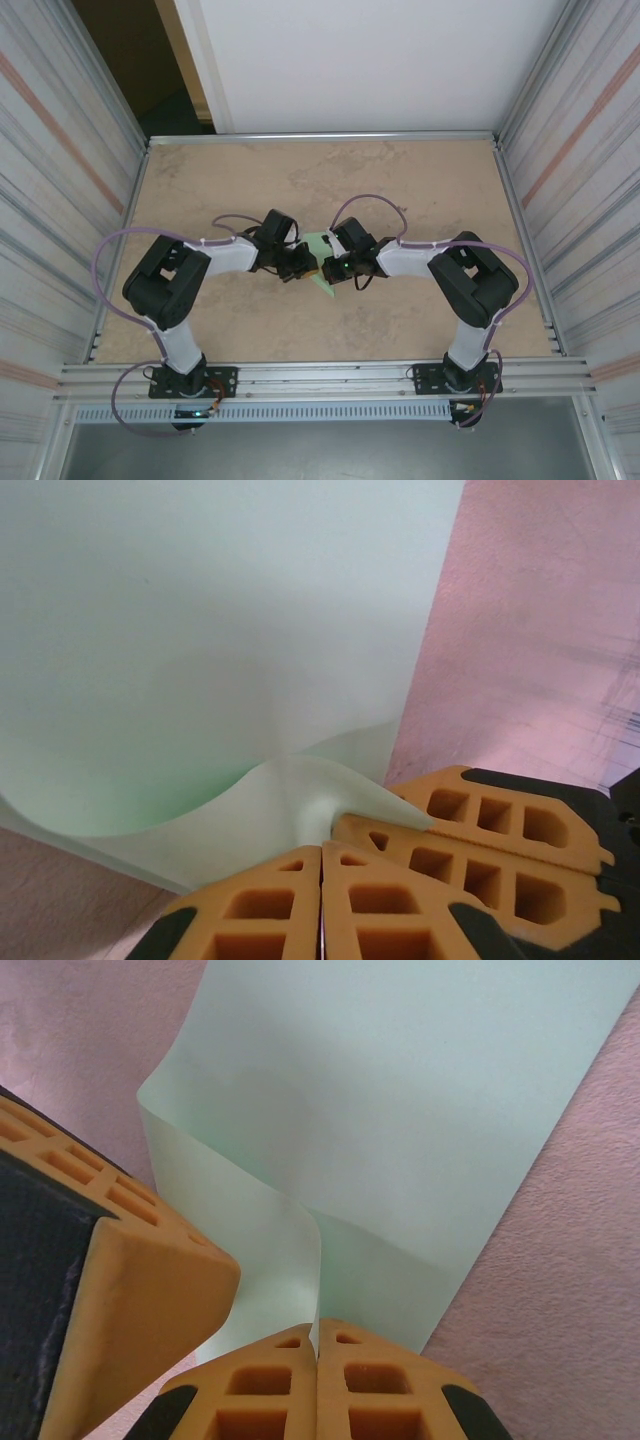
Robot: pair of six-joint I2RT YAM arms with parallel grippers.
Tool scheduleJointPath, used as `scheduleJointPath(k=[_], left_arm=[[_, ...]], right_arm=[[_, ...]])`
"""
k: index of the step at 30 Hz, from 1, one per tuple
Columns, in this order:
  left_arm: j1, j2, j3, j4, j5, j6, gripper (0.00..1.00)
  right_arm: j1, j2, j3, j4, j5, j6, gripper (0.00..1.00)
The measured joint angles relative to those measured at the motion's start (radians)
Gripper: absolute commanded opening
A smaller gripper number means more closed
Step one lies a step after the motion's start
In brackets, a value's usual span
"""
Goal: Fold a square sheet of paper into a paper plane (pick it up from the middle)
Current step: Third fold the triangle at the center of the table.
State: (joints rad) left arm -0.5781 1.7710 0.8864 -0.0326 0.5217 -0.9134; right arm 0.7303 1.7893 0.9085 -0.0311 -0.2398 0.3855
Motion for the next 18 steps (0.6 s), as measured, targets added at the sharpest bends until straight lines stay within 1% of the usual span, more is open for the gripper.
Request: scheduleJointPath(k=[18], left_arm=[[0.0,0.018,0.0,-0.004,-0.019,0.0,0.07]], right_arm=[[0.0,0.004,0.005,0.0,0.0,0.0,0.0]])
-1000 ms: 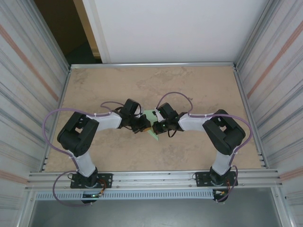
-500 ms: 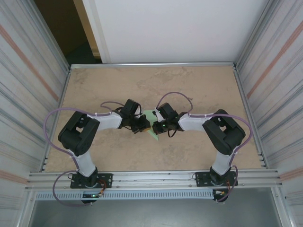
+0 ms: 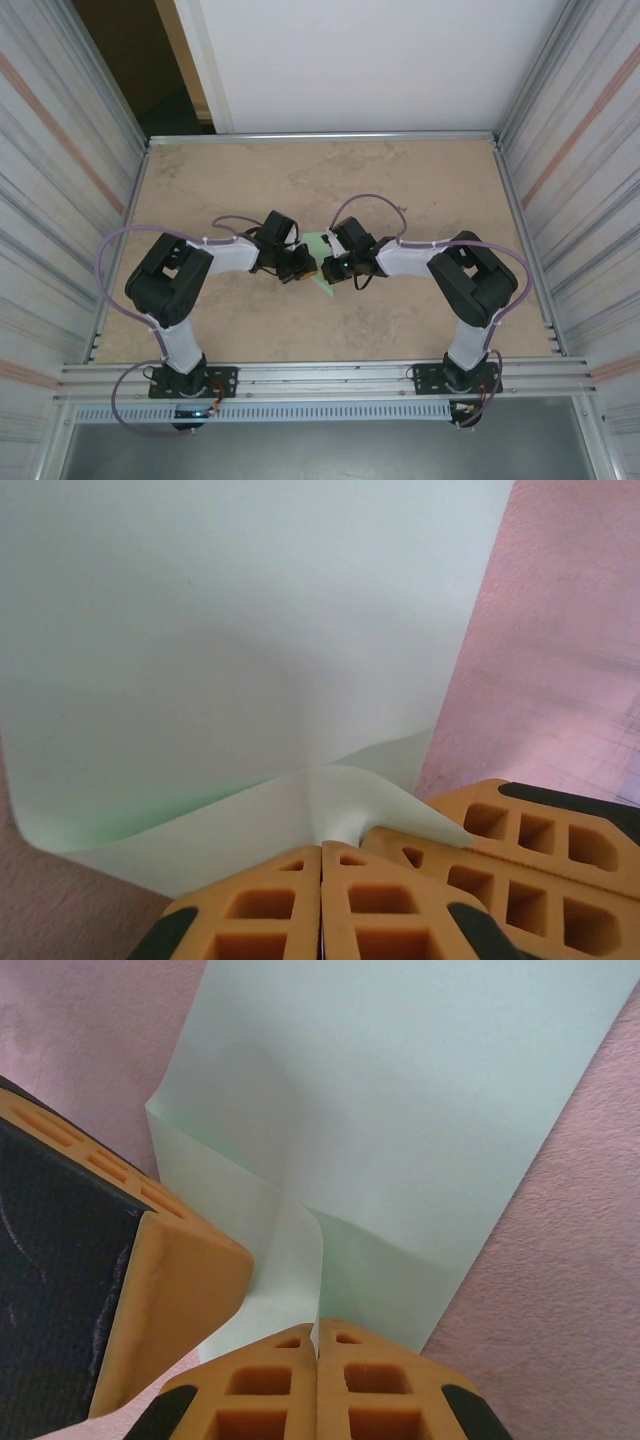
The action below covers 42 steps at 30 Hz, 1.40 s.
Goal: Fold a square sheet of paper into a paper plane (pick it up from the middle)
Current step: Third fold the triangle at the center of the table.
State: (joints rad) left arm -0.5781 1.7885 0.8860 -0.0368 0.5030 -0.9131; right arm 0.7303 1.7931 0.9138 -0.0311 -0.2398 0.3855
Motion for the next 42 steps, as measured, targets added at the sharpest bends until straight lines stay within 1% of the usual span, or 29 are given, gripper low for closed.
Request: scheduleJointPath(k=[17,18,20,23,24,26,30,31,35,37,40,42], left_arm=[[0.001,0.013,0.0,-0.003,-0.003,0.0,0.07],[0.001,0.013,0.0,-0.005,-0.003,0.0,0.07],[0.001,0.013,0.003,-0.011,-0.003,0.0,0.07],[0.001,0.014,0.01,-0.024,-0.007,0.0,0.07],[0.001,0.015,0.011,-0.027,-0.007,0.001,0.07],[0.001,0.016,0.015,-0.035,-0.007,0.002,0.07],[0.001,0.02,0.023,-0.045,-0.007,0.003,0.07],[0.001,0.02,0.024,-0.048,-0.007,0.003,0.07],[0.001,0.025,0.032,-0.06,-0.007,0.006,0.07],[0.003,0.027,0.038,-0.068,-0.006,0.009,0.07],[0.003,0.032,0.047,-0.078,-0.007,0.011,0.07],[0.003,0.037,0.056,-0.087,-0.007,0.011,0.07]], right_arm=[[-0.004,0.002,0.003,-0.002,-0.005,0.0,0.0],[-0.004,0.003,0.005,-0.005,-0.005,0.0,0.01],[-0.004,0.004,0.008,-0.01,-0.006,0.004,0.09],[-0.005,0.003,0.016,-0.025,-0.009,0.029,0.24],[-0.005,0.001,0.022,-0.029,-0.01,0.039,0.31],[-0.013,-0.009,0.025,-0.041,-0.007,0.061,0.39],[-0.058,-0.067,0.025,-0.076,0.011,0.109,0.49],[-0.067,-0.083,0.025,-0.079,0.016,0.114,0.5],[-0.09,-0.167,0.01,-0.085,0.054,0.138,0.51],[-0.092,-0.199,0.005,-0.092,0.064,0.147,0.49],[-0.092,-0.219,-0.002,-0.094,0.055,0.164,0.41],[-0.092,-0.219,-0.011,-0.092,0.021,0.175,0.3]])
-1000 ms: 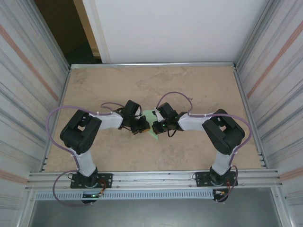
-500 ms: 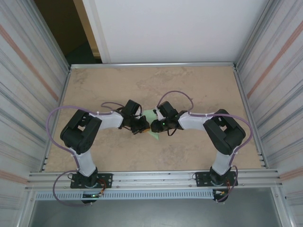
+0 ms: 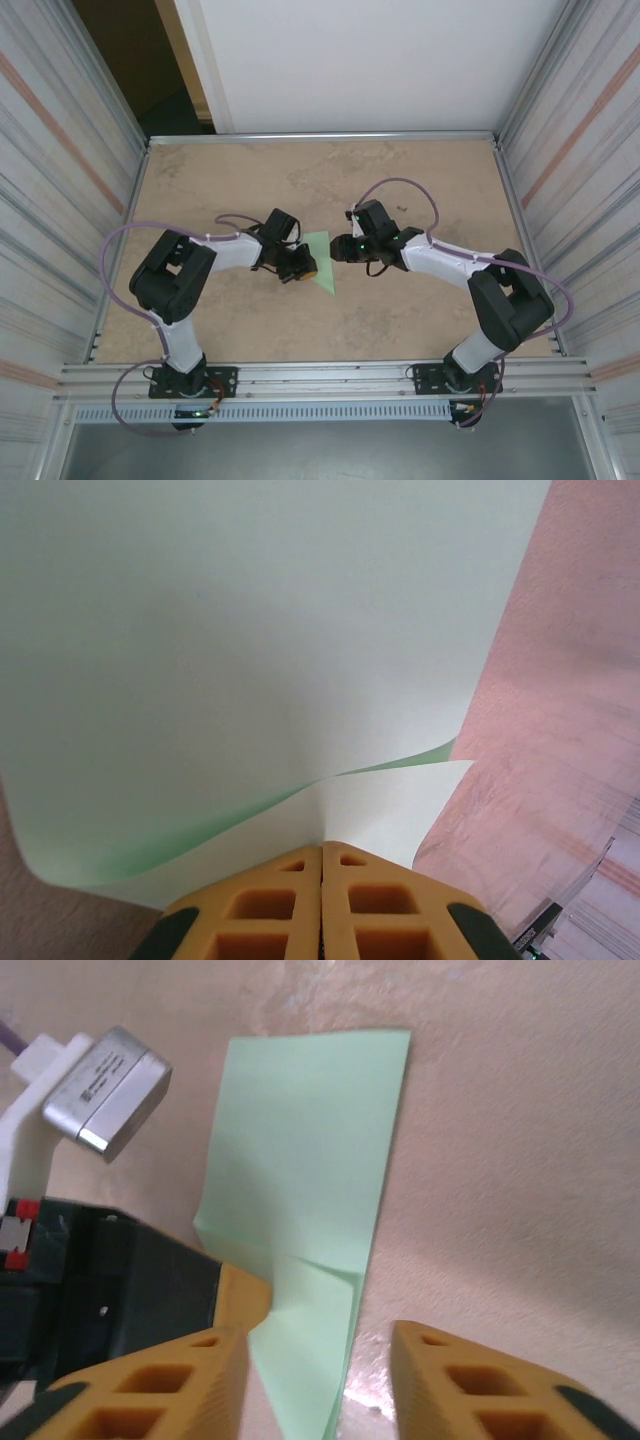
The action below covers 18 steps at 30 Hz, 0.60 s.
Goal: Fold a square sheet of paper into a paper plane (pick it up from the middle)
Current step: Third fold the triangle at the center of the table.
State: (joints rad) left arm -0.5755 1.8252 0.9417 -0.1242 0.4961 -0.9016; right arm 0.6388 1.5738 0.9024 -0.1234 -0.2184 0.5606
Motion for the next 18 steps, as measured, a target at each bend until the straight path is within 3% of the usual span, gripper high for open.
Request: scheduleJointPath(k=[8,18], left_arm=[[0.0,0.025,0.037,-0.014,0.0,0.014,0.07],[0.0,0.026,0.037,-0.014,0.0,0.015,0.07]], right_arm=[[0.051,0.073,-0.005,0.002,-0.132,0.015,0.09],[0.087,0.195,0.017,0.022,-0.211,0.035,0.02]])
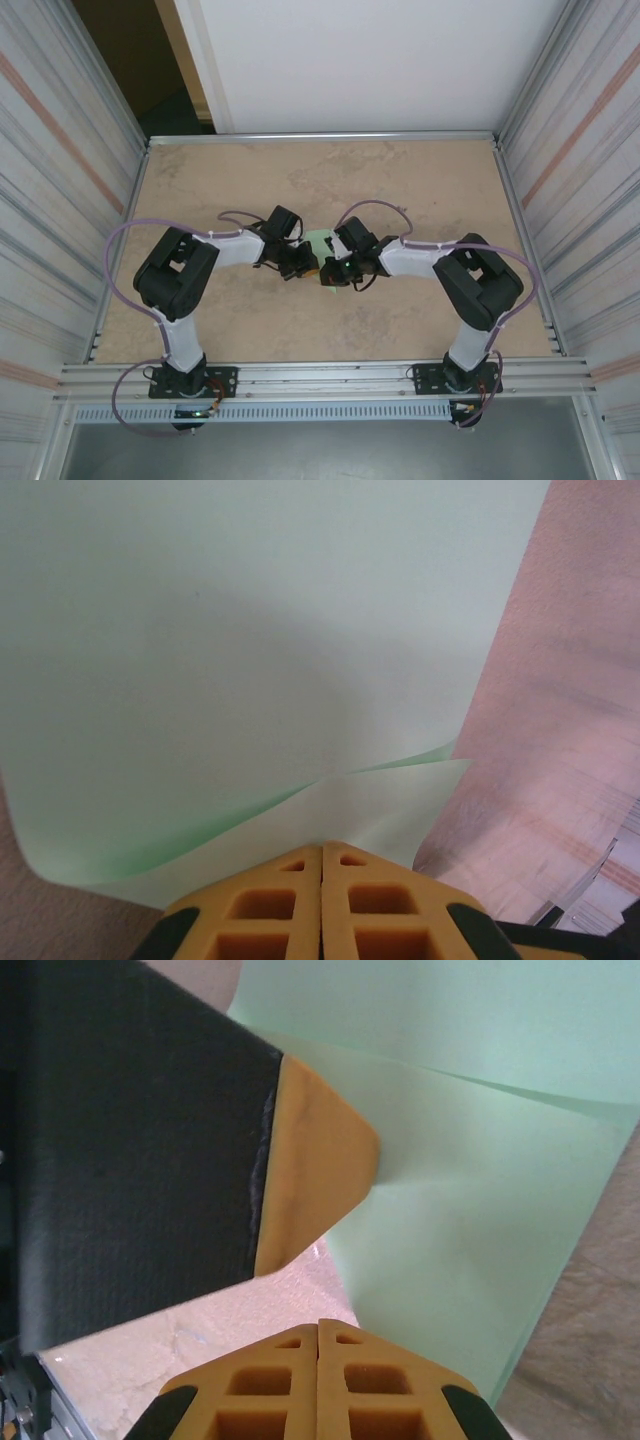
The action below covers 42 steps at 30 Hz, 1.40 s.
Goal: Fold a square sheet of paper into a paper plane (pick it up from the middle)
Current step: Third fold the triangle at the center of the table.
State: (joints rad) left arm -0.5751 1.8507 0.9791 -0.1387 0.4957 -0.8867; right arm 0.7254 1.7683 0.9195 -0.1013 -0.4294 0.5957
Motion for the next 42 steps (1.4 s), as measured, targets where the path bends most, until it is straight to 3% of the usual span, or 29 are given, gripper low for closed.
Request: scheduleJointPath(k=[27,42], left_arm=[[0.006,0.011,0.016,-0.027,0.006,0.037,0.07],[0.018,0.018,0.018,-0.033,0.031,0.067,0.07]], right_arm=[[-0.032,0.058,0.022,-0.012,-0.041,-0.011,0.02],[-0.047,-0.084,-0.147,-0.009,-0.039,-0.035,0.02]])
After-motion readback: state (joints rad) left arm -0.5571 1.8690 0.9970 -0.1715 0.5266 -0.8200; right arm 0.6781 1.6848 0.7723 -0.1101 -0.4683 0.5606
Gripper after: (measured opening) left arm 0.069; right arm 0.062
